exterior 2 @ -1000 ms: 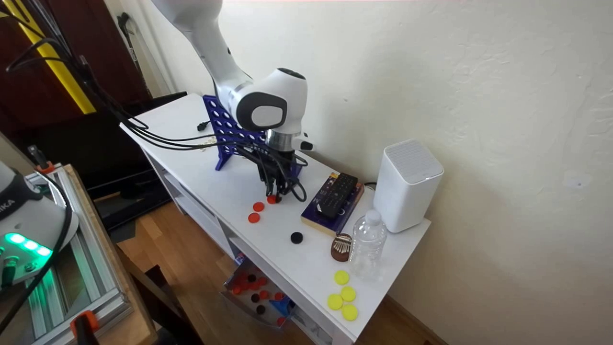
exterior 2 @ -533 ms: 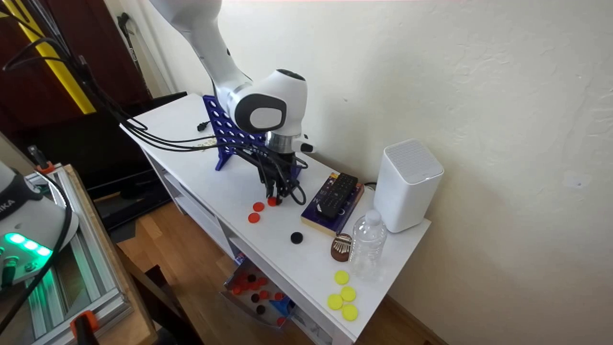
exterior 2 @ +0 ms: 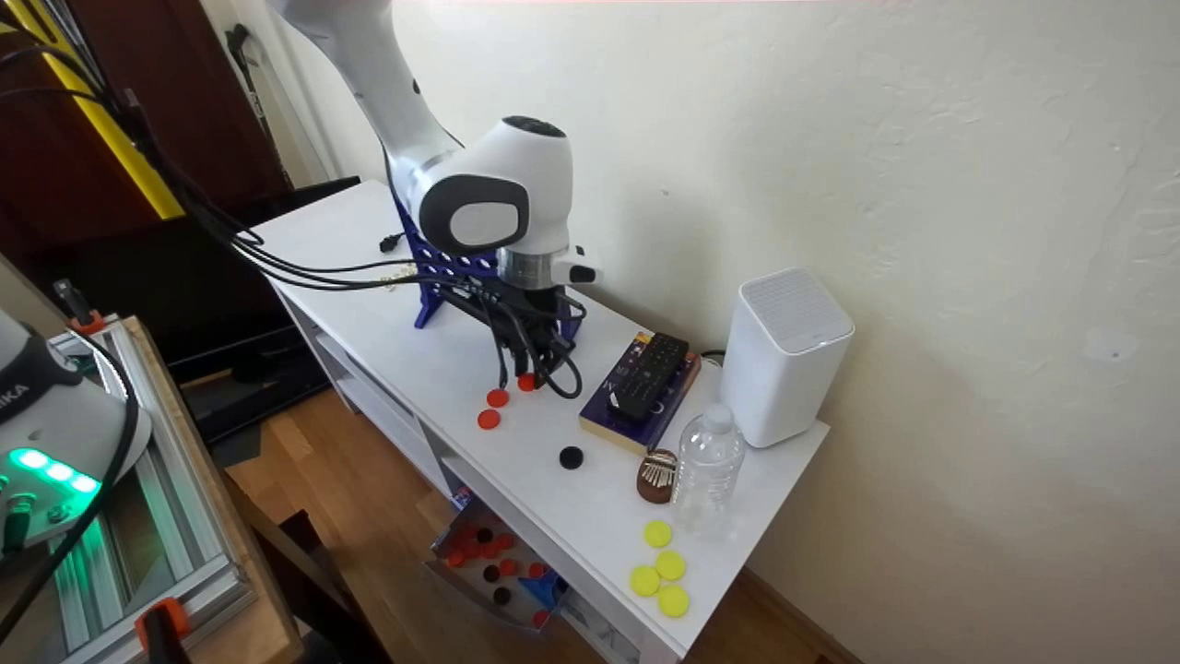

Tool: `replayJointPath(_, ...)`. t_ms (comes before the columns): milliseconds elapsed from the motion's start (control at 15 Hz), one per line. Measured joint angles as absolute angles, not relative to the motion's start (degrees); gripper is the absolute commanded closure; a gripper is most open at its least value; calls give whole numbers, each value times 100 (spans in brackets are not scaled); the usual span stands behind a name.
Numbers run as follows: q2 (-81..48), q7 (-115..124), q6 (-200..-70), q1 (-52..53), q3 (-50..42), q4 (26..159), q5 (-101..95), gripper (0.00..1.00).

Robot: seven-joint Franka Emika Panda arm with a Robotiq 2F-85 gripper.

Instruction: Put one orange ring inside the blue gameboard.

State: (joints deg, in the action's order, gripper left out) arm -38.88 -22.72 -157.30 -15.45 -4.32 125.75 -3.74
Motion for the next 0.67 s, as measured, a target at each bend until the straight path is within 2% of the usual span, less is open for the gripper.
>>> replayJointPath(333, -3242, -2610, -16631, -1745, -232, 13425, -387, 90)
replayJointPath(667, -2591, -3161, -17358, -2477, 480, 14213, -387, 90)
